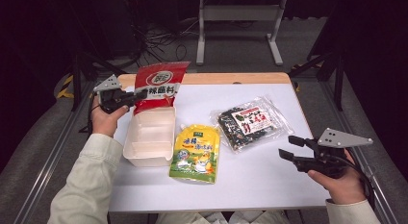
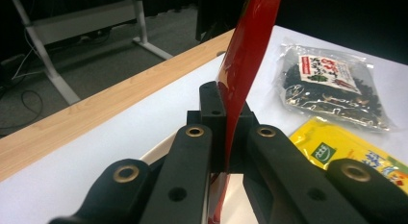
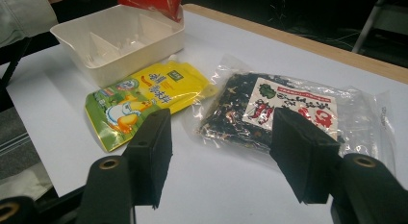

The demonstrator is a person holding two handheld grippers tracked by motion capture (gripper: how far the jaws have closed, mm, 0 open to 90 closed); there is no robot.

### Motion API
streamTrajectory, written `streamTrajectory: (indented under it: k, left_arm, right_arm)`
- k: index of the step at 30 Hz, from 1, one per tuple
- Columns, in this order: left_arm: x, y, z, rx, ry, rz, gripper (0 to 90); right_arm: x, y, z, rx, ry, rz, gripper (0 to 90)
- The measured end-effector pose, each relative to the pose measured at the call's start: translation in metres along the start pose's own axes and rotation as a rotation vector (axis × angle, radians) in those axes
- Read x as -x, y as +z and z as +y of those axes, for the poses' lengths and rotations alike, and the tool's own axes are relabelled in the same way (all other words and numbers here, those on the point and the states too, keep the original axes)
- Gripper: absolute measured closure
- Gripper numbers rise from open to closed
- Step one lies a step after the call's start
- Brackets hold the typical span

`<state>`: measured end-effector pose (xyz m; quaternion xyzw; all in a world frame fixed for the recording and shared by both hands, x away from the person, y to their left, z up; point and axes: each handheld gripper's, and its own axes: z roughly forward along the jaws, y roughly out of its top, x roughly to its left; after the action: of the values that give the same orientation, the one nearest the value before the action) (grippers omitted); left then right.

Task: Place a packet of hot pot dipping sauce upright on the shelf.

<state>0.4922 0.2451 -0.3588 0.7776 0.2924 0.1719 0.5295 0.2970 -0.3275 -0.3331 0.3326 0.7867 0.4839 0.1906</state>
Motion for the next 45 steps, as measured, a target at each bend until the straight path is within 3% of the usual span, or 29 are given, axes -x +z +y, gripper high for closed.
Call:
streamTrajectory:
  k: [9, 13, 16, 20, 26, 28, 38, 45]
  left_arm:
    - [-0.004, 0.011, -0.004, -0.028, -0.013, 0.014, 89.8]
    - [-0.007, 0.012, -0.007, -0.011, -0.025, 0.015, 89.7]
    - [-0.007, 0.014, -0.008, 0.002, -0.023, 0.016, 89.6]
    - [-0.003, 0.023, -0.007, -0.02, 0.011, 0.012, 89.5]
    - [-0.004, 0.026, -0.008, -0.038, 0.017, 0.03, 89.1]
    - [-0.004, 0.027, -0.009, -0.045, 0.002, 0.035, 87.8]
    - [-0.005, 0.032, -0.014, -0.162, -0.012, 0.116, 86.2]
    - [-0.007, 0.04, -0.023, -0.261, -0.063, 0.148, 89.1]
  right_arm:
    - [0.0, 0.001, -0.001, 0.007, 0.007, 0.01, 40.5]
    - [0.0, 0.002, -0.001, 0.006, 0.008, 0.016, 40.3]
    - [0.0, 0.003, -0.001, 0.007, 0.011, 0.021, 40.4]
    - [0.0, 0.004, -0.002, 0.004, 0.01, 0.023, 40.4]
    - [-0.001, 0.005, -0.002, 0.004, 0.011, 0.025, 40.4]
    - [0.0, 0.005, -0.002, 0.004, 0.012, 0.027, 40.4]
    - [-0.001, 0.009, -0.003, -0.001, 0.016, 0.041, 40.1]
    - [-0.001, 0.011, -0.004, -0.006, 0.024, 0.044, 40.4]
